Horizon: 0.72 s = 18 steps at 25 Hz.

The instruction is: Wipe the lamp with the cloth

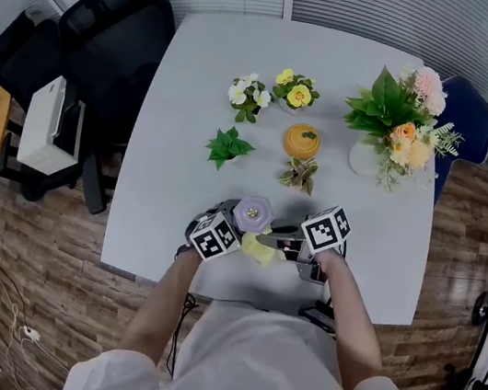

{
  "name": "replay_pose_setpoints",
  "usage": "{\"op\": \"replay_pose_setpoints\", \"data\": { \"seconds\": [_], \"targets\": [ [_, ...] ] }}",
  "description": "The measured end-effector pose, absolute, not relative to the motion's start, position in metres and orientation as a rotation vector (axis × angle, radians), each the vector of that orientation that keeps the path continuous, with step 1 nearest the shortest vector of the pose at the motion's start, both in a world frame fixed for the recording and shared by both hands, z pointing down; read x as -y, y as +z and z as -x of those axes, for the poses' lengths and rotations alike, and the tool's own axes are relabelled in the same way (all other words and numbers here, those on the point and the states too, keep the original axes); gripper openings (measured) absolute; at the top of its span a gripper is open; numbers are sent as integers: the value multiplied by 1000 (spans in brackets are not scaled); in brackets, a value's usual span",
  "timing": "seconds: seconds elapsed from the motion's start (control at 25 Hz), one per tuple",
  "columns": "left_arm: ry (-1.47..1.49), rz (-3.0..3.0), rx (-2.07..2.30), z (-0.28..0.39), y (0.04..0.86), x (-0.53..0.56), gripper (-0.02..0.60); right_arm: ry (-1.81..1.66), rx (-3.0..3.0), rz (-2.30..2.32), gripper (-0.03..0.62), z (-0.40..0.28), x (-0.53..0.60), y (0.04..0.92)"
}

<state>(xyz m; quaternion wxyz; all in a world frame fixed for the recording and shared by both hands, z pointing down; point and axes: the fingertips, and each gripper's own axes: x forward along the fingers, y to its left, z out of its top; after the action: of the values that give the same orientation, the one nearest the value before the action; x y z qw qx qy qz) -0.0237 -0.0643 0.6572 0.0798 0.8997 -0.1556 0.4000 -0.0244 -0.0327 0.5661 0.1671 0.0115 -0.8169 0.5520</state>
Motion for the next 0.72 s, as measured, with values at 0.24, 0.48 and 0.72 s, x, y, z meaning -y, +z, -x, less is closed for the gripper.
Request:
{"op": "replay_pose_setpoints", "data": {
  "seconds": [0.24,0.48,0.72],
  "targets": [
    [1195,-2694,466,23,658,65,308,1571,2310,-53,51,25,37,575],
    [1195,-2696,466,24,657,65,308,1570,2296,-61,52,26,40,577],
    [1194,-2696,467,24,657,64,308,1566,2286,-85,52,25,45,585]
  ]
}}
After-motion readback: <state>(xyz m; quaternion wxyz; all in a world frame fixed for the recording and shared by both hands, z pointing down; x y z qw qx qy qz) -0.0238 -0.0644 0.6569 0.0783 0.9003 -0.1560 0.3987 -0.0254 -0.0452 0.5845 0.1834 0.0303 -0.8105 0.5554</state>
